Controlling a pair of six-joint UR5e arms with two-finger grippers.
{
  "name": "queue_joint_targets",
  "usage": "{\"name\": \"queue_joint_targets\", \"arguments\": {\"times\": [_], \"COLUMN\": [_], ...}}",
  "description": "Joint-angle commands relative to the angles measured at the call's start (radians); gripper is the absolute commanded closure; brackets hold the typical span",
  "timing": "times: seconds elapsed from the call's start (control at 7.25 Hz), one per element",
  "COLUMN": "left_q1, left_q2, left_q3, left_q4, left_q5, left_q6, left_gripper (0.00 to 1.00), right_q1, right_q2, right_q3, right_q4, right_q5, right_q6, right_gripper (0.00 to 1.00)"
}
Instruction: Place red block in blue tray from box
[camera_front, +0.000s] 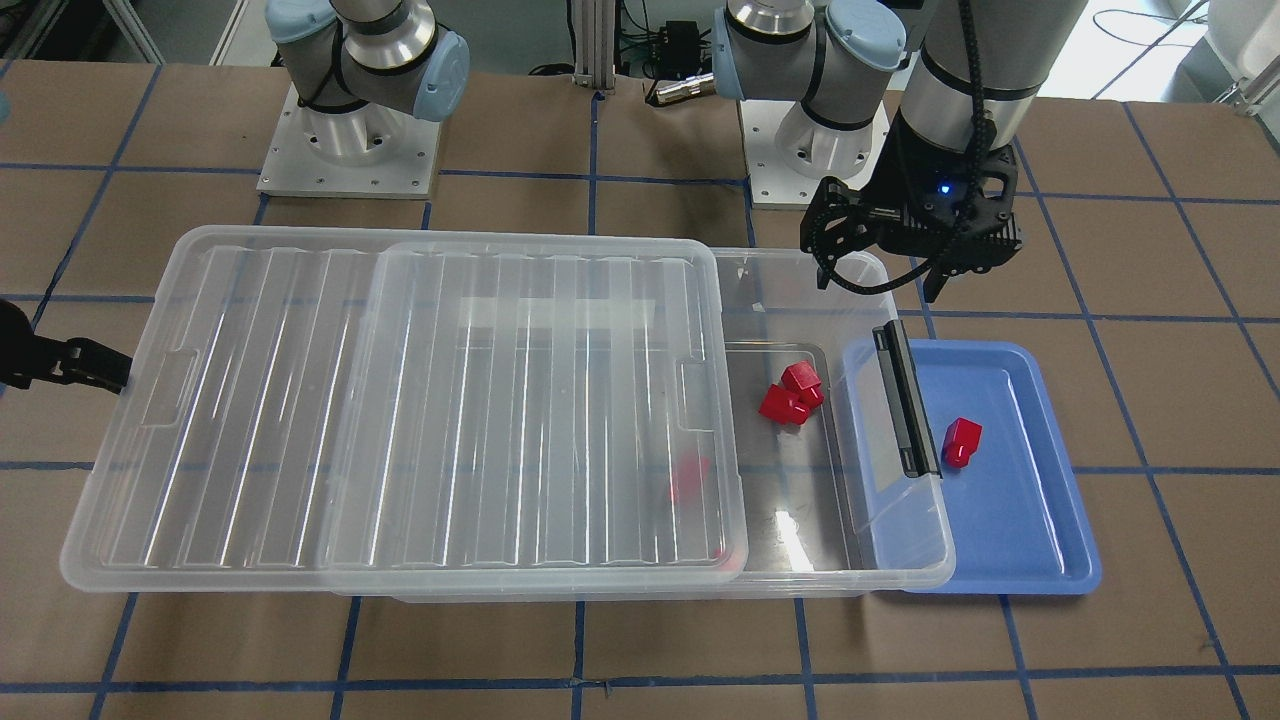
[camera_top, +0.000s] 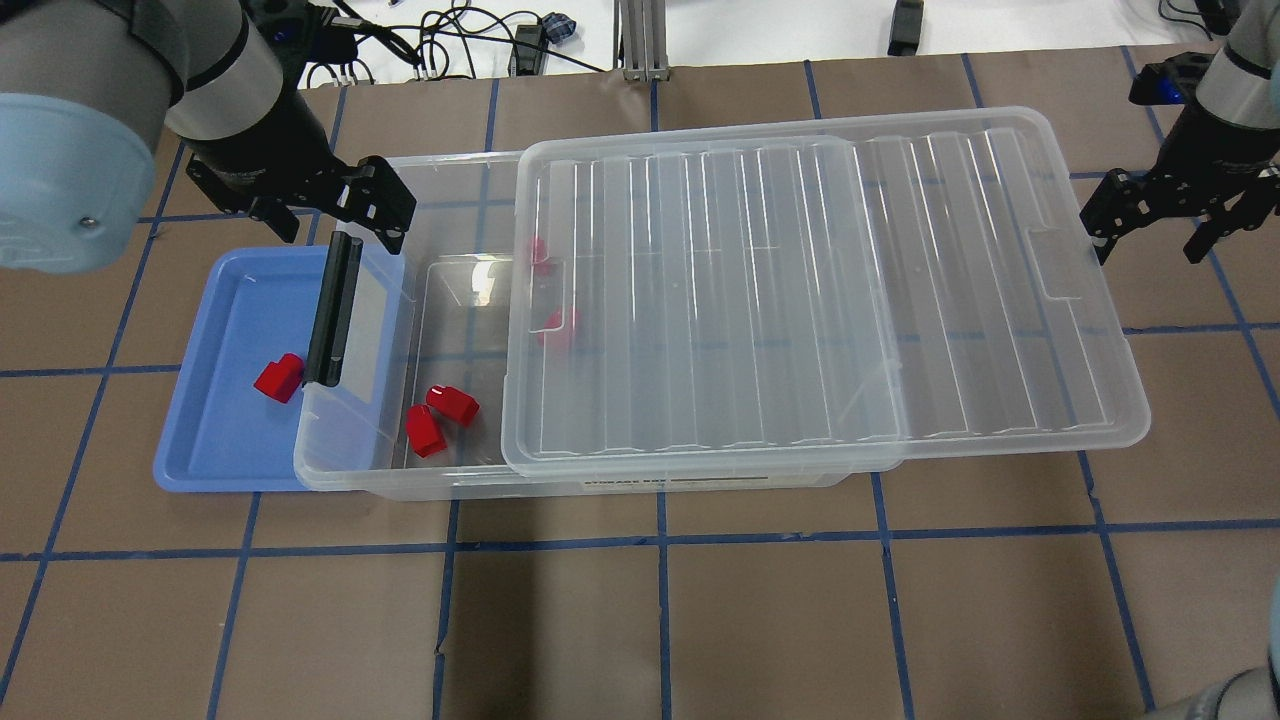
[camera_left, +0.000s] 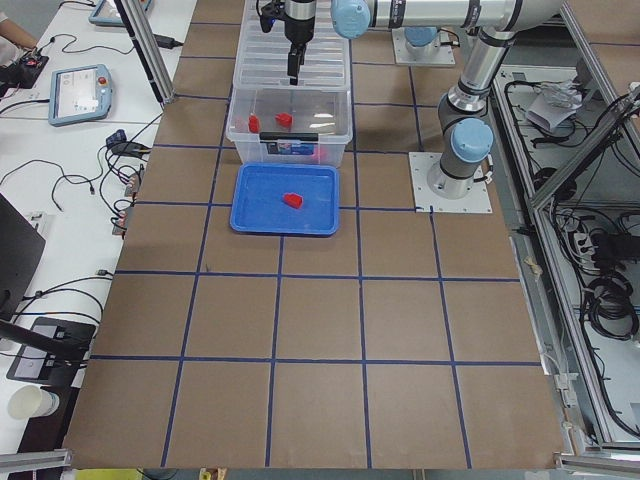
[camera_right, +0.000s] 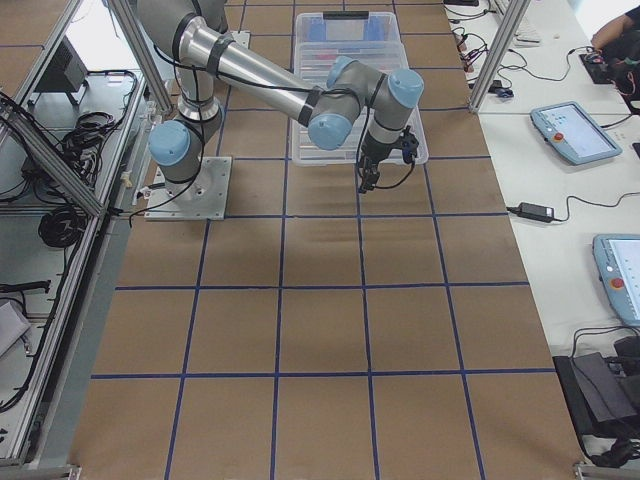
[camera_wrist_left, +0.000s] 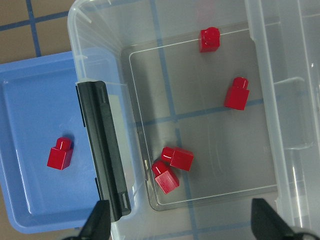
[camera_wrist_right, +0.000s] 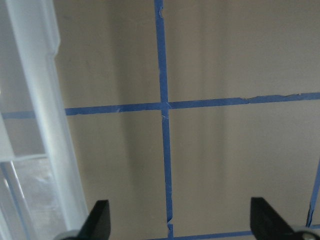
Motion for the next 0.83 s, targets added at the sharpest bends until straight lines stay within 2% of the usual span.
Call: {"name": "queue_joint_targets", "arguments": {"times": [0.0,0.14,0.41,0.69], "left_q1": [0.029,0.030,0.033,0.033], "left_q2": [0.019,0.016,-0.006,-0.018], "left_q3": [0.026,0.029,0.046,0.083], "left_q4": [-0.056,-0.058,-0.061,-0.102], "left_q5": [-0.012,-0.012,-0.005,-0.002], "left_q6": [-0.047,-0.091,-0.089,-0.084], "left_gripper": [0.00,0.00,0.00,0.00], "right_q1": [0.032,0.033,0.053,0.093], "right_q2": [0.000,-0.008,-0.014,-0.016], "right_q3": [0.026,0.038,0.038,0.038], "right_q4": [0.001,0.000,0.000,-0.002], "right_q5": [0.001,0.003,0.059,0.063], "right_q6": [0.039,0.039,0.071,0.138], "right_gripper": [0.00,0.00,0.00,0.00]}}
